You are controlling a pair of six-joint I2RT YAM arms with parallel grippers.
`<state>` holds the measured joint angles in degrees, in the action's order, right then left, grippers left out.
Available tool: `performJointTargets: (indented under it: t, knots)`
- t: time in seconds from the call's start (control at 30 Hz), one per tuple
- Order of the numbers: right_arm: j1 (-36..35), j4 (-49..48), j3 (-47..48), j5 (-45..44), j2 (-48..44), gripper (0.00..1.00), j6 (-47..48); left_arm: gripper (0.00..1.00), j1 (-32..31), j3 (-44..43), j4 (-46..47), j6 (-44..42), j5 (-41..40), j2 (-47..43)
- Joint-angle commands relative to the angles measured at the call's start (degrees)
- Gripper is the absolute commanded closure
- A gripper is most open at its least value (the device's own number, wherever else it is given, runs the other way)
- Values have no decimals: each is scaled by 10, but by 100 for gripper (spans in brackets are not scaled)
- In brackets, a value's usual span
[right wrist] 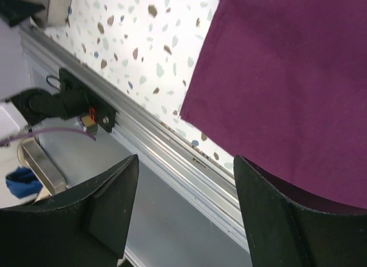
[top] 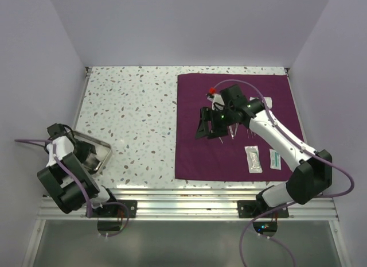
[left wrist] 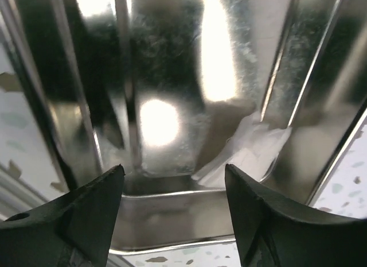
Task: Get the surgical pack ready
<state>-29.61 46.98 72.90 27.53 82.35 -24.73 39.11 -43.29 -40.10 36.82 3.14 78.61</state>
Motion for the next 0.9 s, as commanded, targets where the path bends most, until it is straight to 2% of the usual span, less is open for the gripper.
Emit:
performJointTargets:
  t: [0.0,0.1,0.17,0.2,0.4,0.53,0.57,0.6,0.63,0.7,0.73,0.87]
  knots:
    - [35,17,68,-33,21,30,-26,25,-56,-32,-53,47,-105,-34]
    - [66,29,102,-96,55,30,-51,22,-126,-79,-69,48,-174,-35]
    - [95,10,109,-100,80,30,-71,20,-155,-105,-72,48,-193,-35]
    - [104,4,113,-103,88,30,-76,20,-191,-113,-70,48,-197,-35]
    - [174,-108,92,-185,127,31,-119,19,-351,-181,-82,27,-231,-38]
    - [213,-260,45,-222,153,32,-169,21,-387,-197,-33,-49,-167,-56]
    - [228,-281,31,-230,163,32,-179,21,-422,-200,-25,-82,-162,-51]
    - [236,-297,29,-240,182,33,-189,21,-431,-197,-11,-100,-148,-52]
    - [250,-319,31,-244,193,33,-203,24,-438,-183,33,-119,-93,-53]
    - [263,-332,42,-249,226,34,-211,26,-445,-167,90,-165,-35,-51]
    - [274,-330,59,-252,236,34,-217,26,-446,-163,106,-180,20,-50]
    - [294,-325,77,-273,261,37,-240,27,-489,-188,101,-210,47,-12]
